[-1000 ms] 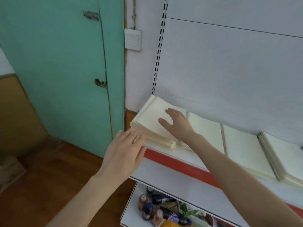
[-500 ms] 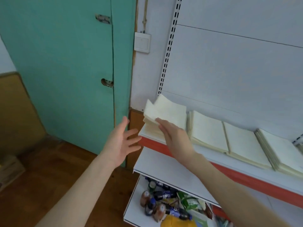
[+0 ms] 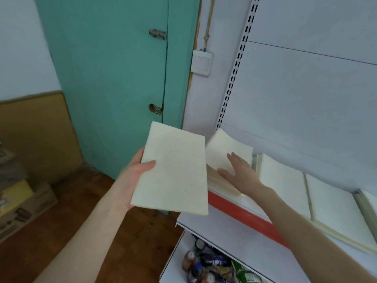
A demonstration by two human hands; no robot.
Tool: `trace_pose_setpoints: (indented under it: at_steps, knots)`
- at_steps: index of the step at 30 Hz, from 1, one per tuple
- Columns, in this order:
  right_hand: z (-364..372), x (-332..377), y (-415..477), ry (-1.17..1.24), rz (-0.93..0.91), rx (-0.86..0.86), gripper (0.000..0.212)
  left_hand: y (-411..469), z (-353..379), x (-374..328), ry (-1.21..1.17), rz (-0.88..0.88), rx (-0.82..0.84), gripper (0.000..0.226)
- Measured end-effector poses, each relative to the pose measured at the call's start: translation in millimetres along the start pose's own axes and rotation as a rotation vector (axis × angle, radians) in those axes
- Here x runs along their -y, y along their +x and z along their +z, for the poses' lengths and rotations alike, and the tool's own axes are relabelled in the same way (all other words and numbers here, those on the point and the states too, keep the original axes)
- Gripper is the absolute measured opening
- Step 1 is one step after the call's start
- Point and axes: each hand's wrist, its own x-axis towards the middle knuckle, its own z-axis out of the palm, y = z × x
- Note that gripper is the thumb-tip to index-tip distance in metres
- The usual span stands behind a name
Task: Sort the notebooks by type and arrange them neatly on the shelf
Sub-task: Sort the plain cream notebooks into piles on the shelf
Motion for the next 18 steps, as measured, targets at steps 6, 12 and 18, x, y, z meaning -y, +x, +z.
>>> trace_pose_setpoints:
  at_steps: [6, 12, 18]
  knots:
    - [20, -4, 3, -0.159, -0.079, 0.046, 0.052, 6, -15, -1, -0.024, 0.094, 0.019, 0.058]
    - [-1, -3, 1, 0.089, -0.173, 0.002, 0.037, 11, -12, 2, 0.022, 0.148, 0.022, 0.056]
    - [-18, -10, 4, 0.551, -0.022, -0.246, 0.026, 14, -9, 3, 0.038, 0.16, 0.04, 0.059]
